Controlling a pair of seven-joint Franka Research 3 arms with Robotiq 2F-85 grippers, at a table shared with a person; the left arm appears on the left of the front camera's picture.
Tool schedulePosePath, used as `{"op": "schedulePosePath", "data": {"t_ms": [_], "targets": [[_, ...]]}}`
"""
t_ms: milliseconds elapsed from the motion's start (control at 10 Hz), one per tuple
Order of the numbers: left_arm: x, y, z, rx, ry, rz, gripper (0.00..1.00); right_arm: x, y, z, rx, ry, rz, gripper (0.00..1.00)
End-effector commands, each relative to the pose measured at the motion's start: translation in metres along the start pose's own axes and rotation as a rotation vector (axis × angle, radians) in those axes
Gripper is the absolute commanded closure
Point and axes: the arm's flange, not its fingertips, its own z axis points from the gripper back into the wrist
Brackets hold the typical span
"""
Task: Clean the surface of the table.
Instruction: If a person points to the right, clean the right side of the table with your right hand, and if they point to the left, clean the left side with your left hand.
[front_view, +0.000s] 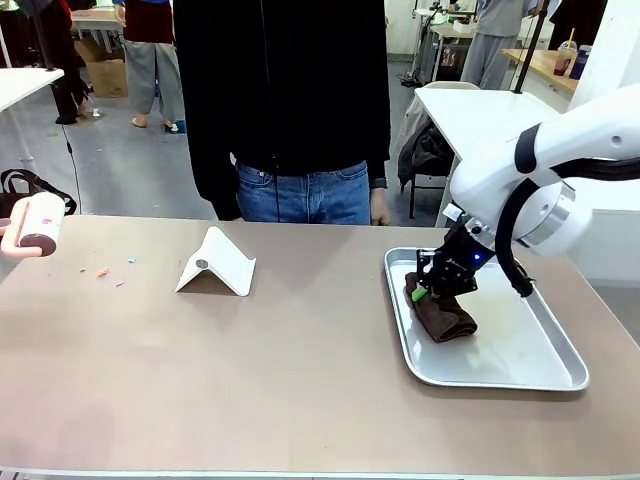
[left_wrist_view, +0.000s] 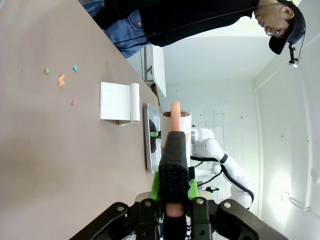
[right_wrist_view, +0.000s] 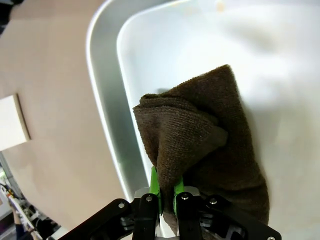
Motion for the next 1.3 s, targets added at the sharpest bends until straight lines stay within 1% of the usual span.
{"op": "schedulePosePath", "data": {"t_ms": [0, 300, 600, 1200], "targets": [[-0.001, -0.003, 0.002, -0.011, 0.014, -0.015, 0.92, 0.003, 0.002, -0.007, -0.030, -0.041, 0.008, 0.89], [-0.001, -0.003, 0.002, -0.011, 0.014, -0.015, 0.92, 0.013, -0.019, 0.005, -0.055, -0.091, -0.050, 0.89], [-0.001, -0.003, 0.002, -0.011, 0.014, -0.015, 0.92, 0.023, -0.057, 0.030, -0.016, -0.120, -0.133, 0.89], [-0.001, -0.003, 0.002, -0.011, 0.014, -0.015, 0.92, 0.024, -0.116, 0.065, 0.026, -0.176, -0.256, 0.89]]}}
